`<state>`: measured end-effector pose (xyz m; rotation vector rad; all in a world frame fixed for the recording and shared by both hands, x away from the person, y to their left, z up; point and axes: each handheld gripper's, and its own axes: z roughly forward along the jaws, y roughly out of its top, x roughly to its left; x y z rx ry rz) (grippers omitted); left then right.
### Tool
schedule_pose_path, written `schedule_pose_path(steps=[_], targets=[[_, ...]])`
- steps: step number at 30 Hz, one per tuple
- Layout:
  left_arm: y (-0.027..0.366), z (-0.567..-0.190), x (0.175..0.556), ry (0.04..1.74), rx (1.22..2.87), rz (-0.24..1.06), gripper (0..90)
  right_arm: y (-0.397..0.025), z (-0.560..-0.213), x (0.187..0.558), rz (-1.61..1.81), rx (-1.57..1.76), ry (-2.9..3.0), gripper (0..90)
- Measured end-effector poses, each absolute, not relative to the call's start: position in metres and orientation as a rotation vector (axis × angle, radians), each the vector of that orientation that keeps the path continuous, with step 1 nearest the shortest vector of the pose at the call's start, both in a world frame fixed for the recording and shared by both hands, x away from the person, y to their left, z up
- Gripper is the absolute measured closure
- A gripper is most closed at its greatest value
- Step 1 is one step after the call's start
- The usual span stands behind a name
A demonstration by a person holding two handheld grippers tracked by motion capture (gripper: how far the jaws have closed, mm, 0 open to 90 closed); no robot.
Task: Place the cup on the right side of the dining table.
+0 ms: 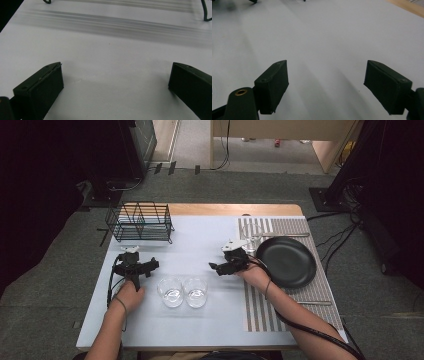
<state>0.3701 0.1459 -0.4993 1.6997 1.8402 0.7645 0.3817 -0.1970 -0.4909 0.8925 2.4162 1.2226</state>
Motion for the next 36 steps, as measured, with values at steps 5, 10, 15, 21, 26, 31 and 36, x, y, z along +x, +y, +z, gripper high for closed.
schedule_pose_path(steps=[5,10,15,21,26,31,36], targets=[[0.146,-0.499,0.37,1.84,1.7,0.765,0.0,-0.193,-0.494,0.38,1.219,0.882,2.437,19.3],[0.146,-0.499,0.37,1.84,1.7,0.765,0.0,-0.19,-0.496,0.379,1.213,0.872,2.451,19.2],[0.146,-0.499,0.37,1.84,1.7,0.765,0.0,-0.189,-0.499,0.379,1.201,0.866,2.459,19.2],[0.146,-0.499,0.37,1.84,1.7,0.765,0.0,-0.189,-0.499,0.379,1.2,0.873,2.461,19.3],[0.146,-0.499,0.37,1.84,1.7,0.765,0.0,-0.189,-0.5,0.382,1.196,0.895,2.47,19.6],[0.146,-0.499,0.37,1.84,1.7,0.766,0.0,-0.185,-0.501,0.384,1.127,0.9,2.502,21.5],[0.146,-0.499,0.37,1.84,1.7,0.766,0.0,-0.185,-0.501,0.384,1.125,0.901,2.504,21.2]])
